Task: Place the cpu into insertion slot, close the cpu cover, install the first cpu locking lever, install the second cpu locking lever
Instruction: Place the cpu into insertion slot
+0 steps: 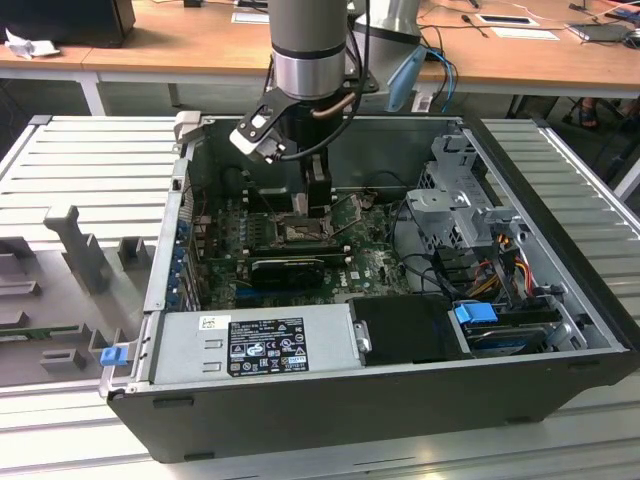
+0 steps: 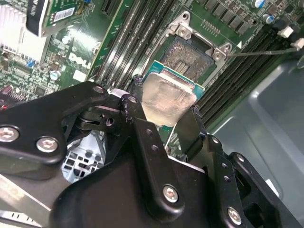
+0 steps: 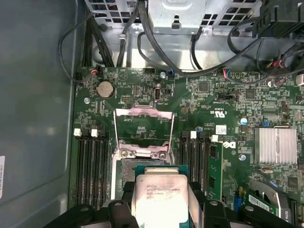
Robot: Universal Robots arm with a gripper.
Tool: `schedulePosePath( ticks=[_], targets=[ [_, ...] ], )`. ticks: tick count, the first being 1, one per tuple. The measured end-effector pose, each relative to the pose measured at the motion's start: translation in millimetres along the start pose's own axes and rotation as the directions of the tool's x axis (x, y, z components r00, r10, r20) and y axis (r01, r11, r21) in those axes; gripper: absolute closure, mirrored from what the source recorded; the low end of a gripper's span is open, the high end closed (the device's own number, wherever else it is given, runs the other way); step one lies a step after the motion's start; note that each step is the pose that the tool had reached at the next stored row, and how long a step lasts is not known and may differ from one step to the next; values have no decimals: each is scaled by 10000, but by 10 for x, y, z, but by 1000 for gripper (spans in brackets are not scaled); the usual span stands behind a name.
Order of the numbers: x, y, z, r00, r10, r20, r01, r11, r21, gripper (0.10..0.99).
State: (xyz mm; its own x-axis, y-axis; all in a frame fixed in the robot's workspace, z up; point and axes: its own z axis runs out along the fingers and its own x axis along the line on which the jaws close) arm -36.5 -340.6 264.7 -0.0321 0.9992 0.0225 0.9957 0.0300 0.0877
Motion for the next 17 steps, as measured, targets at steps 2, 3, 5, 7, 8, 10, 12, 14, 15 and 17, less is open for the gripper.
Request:
schedulePosePath(
  ticks=[2, 3, 5, 7, 8, 10, 12, 14, 15, 17],
  targets=[
    [0, -8, 41, 10000, -2, 0, 2, 10000, 0, 557],
    [0, -11, 58, 10000, -2, -1, 2, 10000, 0, 557],
    [0, -19, 96, 10000, -4, -2, 4, 10000, -1, 557],
    [2, -27, 145, 10000, -7, -2, 7, 10000, -1, 557],
    [3, -32, 171, 10000, -6, -1, 6, 10000, 0, 557],
    [5, -41, 203, 10000, -10, -1, 10, 10000, 0, 557],
    [11, -51, 229, 10000, -16, -4, 16, 10000, 0, 557],
    [32, -53, 243, 10000, -17, -6, 17, 10000, -1, 557],
    [42, -54, 246, 10000, -18, -5, 18, 10000, 0, 557],
    [88, -62, 265, 10000, -18, -5, 18, 10000, 0, 557]
  ],
)
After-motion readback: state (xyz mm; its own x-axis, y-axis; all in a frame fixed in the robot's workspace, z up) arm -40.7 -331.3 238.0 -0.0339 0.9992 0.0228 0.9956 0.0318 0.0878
